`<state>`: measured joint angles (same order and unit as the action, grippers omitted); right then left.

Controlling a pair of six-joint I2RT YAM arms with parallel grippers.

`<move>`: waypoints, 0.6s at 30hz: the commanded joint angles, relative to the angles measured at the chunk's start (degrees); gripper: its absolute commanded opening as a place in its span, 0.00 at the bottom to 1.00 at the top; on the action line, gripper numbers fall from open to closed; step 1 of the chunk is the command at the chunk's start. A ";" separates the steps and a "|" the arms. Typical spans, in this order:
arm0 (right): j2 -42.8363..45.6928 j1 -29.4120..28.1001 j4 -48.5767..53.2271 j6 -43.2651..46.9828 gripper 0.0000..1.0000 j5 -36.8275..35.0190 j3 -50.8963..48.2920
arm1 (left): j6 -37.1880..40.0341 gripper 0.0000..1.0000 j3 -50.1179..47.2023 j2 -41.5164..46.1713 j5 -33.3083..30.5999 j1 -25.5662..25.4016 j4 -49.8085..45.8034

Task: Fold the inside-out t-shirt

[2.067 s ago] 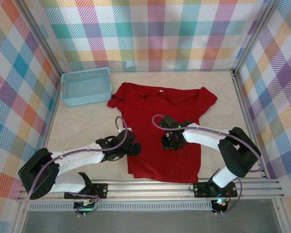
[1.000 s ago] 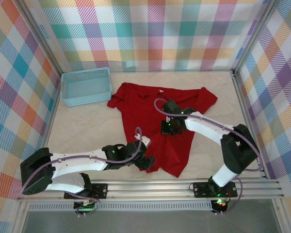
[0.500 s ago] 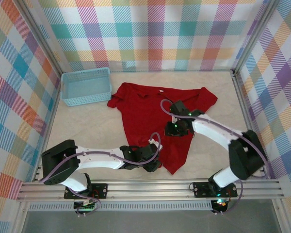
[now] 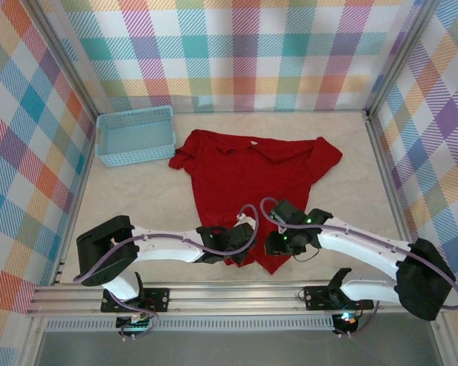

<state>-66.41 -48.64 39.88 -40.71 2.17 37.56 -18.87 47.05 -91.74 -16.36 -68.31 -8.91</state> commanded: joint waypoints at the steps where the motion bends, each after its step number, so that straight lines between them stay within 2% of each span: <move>1: 3.89 -3.28 0.84 -6.66 0.49 1.04 -3.53 | -2.34 0.22 -1.35 1.55 0.93 1.84 3.68; 6: 5.28 -7.95 -2.66 -9.97 0.54 2.20 -6.90 | -3.68 0.13 -2.10 1.66 1.95 2.72 5.12; 13: 0.29 -12.79 -6.33 -11.11 0.54 2.31 -7.02 | -4.37 0.12 -2.62 2.77 1.80 3.43 5.11; 18: -1.62 -14.75 -6.16 -11.50 0.59 -0.65 -6.10 | -4.90 0.11 -3.13 3.45 2.10 3.98 5.63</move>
<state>-67.00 -62.54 34.24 -50.74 3.49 30.44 -22.72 45.15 -90.11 -14.44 -65.01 -4.27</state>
